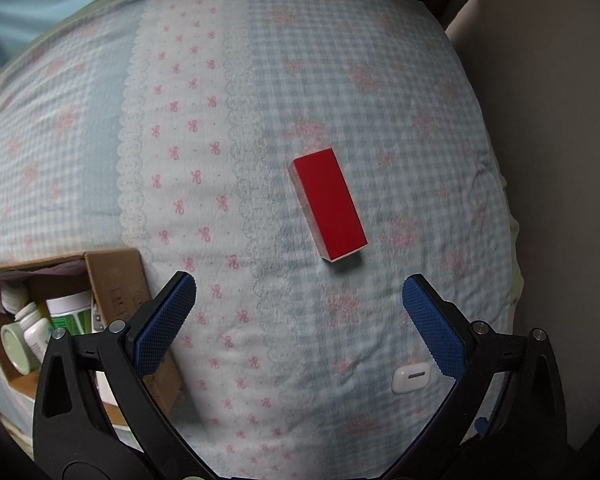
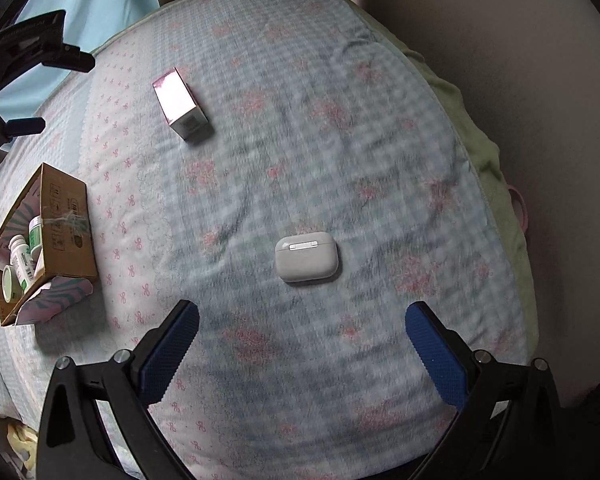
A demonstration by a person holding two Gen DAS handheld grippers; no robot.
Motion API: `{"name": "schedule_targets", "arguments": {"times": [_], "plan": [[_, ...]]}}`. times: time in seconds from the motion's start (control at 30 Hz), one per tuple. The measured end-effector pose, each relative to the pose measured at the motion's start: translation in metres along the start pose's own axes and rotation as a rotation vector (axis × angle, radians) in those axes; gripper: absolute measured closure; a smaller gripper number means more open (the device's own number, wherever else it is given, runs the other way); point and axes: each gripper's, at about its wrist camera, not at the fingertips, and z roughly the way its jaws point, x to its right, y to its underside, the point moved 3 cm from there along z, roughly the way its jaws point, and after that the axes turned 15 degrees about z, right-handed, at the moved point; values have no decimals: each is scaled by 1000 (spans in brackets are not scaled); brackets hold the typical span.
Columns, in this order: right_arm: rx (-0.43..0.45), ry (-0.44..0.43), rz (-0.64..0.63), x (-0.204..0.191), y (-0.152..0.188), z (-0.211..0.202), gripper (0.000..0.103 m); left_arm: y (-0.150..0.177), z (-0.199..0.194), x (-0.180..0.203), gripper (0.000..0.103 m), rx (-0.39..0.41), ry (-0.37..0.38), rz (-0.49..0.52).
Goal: Organize rigid objects
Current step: 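Move the left tool to the red box while the right tool approaches the earbud case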
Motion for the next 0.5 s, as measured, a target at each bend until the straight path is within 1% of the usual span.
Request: {"name": "schedule_targets", "arguments": {"times": [0.13, 0.17, 0.27, 0.3, 0.33, 0.5], "plan": [[34, 95, -59, -6, -7, 26, 0, -24, 45, 5, 0, -38, -18, -32], [40, 106, -66, -6, -9, 32, 0, -29, 56, 6, 0, -49, -25, -41], [37, 121, -73, -9, -13, 50, 1, -41, 87, 6, 0, -86, -43, -64], [29, 118, -73, -11, -13, 55, 2, -44, 96, 5, 1, -101, -51, -71], [19, 118, -72, -12, -13, 61, 6, -46, 104, 4, 1, -113, -60, -76], [-17, 118, -47, -12, -17, 82, 8, -51, 129, -1, 5, -139, -66, -104]]}}
